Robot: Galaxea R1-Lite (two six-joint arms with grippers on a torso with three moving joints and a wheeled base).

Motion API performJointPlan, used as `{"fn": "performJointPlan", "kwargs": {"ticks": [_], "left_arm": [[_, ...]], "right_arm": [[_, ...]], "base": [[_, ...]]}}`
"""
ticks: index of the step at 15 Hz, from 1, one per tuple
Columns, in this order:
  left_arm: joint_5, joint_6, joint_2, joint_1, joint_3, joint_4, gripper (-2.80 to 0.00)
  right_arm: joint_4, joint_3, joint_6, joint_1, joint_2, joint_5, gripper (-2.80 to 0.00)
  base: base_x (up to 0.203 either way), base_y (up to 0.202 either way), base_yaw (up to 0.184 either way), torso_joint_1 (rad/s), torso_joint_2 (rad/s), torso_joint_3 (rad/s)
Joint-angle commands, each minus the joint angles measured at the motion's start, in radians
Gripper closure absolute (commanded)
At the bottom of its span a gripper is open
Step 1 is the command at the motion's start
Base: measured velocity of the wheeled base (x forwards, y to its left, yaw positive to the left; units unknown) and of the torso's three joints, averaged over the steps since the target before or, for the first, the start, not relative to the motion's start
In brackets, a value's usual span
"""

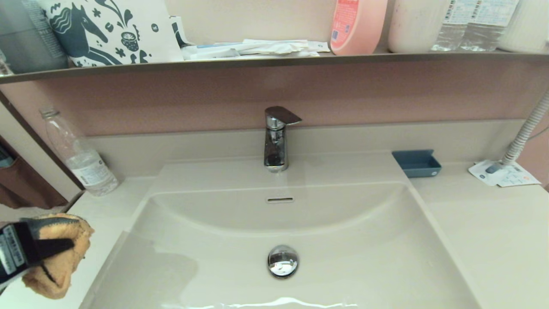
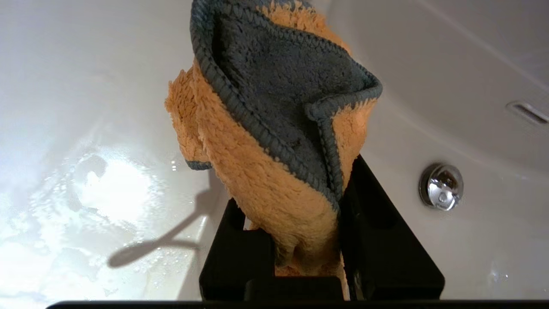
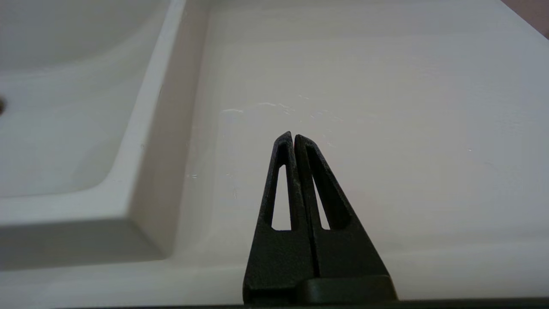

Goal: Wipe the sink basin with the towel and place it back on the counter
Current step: Wipe the sink

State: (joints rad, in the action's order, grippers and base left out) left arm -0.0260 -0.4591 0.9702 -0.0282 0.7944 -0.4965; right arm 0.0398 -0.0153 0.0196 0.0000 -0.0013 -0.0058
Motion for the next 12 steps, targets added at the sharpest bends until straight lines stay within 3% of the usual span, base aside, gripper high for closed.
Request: {"fn": "performJointPlan", "kwargs": {"ticks": [1, 4, 7, 10, 12], "left_arm": [[-0.002, -0.022, 0.013, 0.066, -0.011, 0.004, 0.0], [-0.022, -0.078, 0.063, 0.159, -0.013, 0.056, 0.0], [-0.081, -0.08, 0.149, 0.219, -0.042, 0.155, 0.0], [-0.1, -0.093, 0.162, 0.351, -0.083, 0.189, 0.0], [-0.115, -0.12, 0.253, 0.379, -0.11, 0.22, 0.0]], "right_arm": [[0.0, 0.0, 0.0, 0.0, 0.001, 0.0, 0.0], [0.0, 0.0, 0.0, 0.0, 0.001, 0.0, 0.0], [0.0, 0.0, 0.0, 0.0, 0.001, 0.0, 0.0], [0.0, 0.0, 0.0, 0.0, 0.001, 0.0, 0.0], [0.0, 0.0, 0.0, 0.0, 0.001, 0.0, 0.0]], "base": [[0.0, 0.0, 0.0, 0.0, 0.0, 0.0], [0.0, 0.0, 0.0, 0.0, 0.0, 0.0], [0.0, 0.0, 0.0, 0.0, 0.0, 0.0], [0.0, 0.0, 0.0, 0.0, 0.0, 0.0], [0.0, 0.0, 0.0, 0.0, 0.0, 0.0]]}}
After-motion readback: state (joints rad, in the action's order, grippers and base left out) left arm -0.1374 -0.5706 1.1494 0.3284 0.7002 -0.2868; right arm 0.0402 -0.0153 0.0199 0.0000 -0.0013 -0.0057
